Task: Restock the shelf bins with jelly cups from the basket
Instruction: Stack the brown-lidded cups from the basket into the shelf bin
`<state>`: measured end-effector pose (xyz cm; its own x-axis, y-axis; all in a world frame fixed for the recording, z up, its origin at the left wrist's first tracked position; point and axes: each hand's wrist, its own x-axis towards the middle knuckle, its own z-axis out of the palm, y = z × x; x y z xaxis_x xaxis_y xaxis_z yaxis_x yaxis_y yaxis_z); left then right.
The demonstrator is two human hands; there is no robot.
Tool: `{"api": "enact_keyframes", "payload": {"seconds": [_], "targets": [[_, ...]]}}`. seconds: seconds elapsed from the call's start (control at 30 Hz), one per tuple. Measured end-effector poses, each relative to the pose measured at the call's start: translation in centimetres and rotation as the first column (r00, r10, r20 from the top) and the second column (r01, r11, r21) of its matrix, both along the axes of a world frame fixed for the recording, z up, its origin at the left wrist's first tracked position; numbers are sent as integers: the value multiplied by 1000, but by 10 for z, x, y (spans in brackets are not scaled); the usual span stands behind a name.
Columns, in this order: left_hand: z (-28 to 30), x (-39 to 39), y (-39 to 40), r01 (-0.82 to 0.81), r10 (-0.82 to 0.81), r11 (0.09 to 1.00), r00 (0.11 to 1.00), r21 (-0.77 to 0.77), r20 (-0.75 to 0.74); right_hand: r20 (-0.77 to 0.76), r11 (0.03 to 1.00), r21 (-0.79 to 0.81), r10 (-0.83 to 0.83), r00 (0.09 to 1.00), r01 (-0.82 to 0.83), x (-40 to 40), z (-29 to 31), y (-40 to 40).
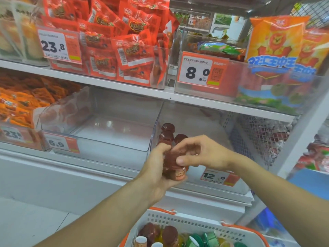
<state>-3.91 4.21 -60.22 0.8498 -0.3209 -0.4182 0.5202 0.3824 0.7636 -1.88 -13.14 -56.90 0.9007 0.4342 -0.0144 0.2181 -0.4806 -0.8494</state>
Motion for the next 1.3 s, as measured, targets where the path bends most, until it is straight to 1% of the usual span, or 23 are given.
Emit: {"api": "enact_keyframes", "payload": {"seconds": [0.03, 0.1, 0.2, 0.27, 0.37, 0.47, 0.5, 0.57, 0.6, 0.63, 0.67, 0.7, 0.73, 0.77, 0.8, 0.83, 0.9, 0.97, 1.0, 1.07, 1.13, 1.17, 1.3], "targets": [[2, 0, 0, -15, 14, 999, 1000, -43, -21, -45, 998, 67, -15, 999, 18, 2, 0, -4], [6, -1, 0, -33, 29, 996, 999, -78, -45, -152, 979, 196, -23, 988, 53, 4, -4, -13], [6, -6, -6, -17, 17, 999, 1000, -50, -8, -263, 951, 307, 55, 963, 30, 6, -8, -24], [6, -8, -15, -35, 36, 999, 999, -15, 24, -254, 947, 322, 71, 965, 15, 6, -10, -30], [3, -5, -27, -89, 86, 995, 993, 37, 87, -174, 952, 299, -13, 985, 66, 3, -10, -33], [-1, -2, -37, -163, 149, 984, 975, 77, 163, -80, 969, 213, -113, 990, 128, 2, -6, -33], [0, -1, -40, -200, 182, 976, 965, 83, 190, -85, 964, 223, -130, 988, 146, 2, -6, -34], [3, 2, -42, -244, 212, 964, 945, 107, 248, -144, 933, 307, -148, 978, 186, 7, -6, -39], [3, 5, -41, -250, 199, 957, 935, 149, 292, -180, 911, 346, -171, 969, 225, 12, -7, -43], [3, 6, -40, -259, 163, 937, 918, 234, 362, -209, 884, 381, -202, 957, 270, 17, -9, -47], [0, 9, -37, -283, 91, 887, 882, 364, 463, -235, 852, 419, -233, 944, 314, 24, -10, -50], [-5, 12, -33, -307, -35, 796, 837, 521, 546, -265, 811, 456, -269, 926, 366, 33, -13, -52], [-10, 12, -28, -327, -181, 672, 798, 665, 575, -292, 768, 483, -313, 904, 422, 40, -14, -53], [-16, 11, -24, -342, -306, 545, 768, 765, 562, -300, 732, 492, -366, 881, 471, 49, -15, -53], [-20, 10, -21, -341, -387, 455, 756, 823, 528, -286, 714, 472, -432, 856, 518, 60, -16, -53], [-23, 10, -17, -330, -436, 398, 753, 856, 493, -254, 712, 432, -493, 832, 553, 72, -18, -52], [-28, 5, -12, -347, -502, 341, 719, 874, 481, -180, 712, 372, -573, 799, 595, 102, -27, -48], [-34, 2, -7, -370, -572, 326, 655, 870, 493, -113, 699, 298, -650, 751, 650, 135, -43, -49], [-36, 2, -4, -367, -607, 318, 629, 874, 485, -63, 701, 236, -680, 731, 673, 149, -50, -50], [-41, 4, 1, -373, -673, 263, 590, 890, 446, 31, 702, 113, -709, 704, 703, 173, -62, -52], [-44, 6, 3, -387, -701, 217, 578, 896, 419, 115, 719, -10, -690, 715, 695, 187, -71, -53], [-45, 7, 1, -388, -703, 209, 578, 898, 414, 130, 722, -60, -679, 722, 690, 189, -72, -53], [-46, 11, -7, -395, -714, 203, 567, 896, 412, 91, 747, -126, -647, 757, 653, 198, -80, -51]]}}
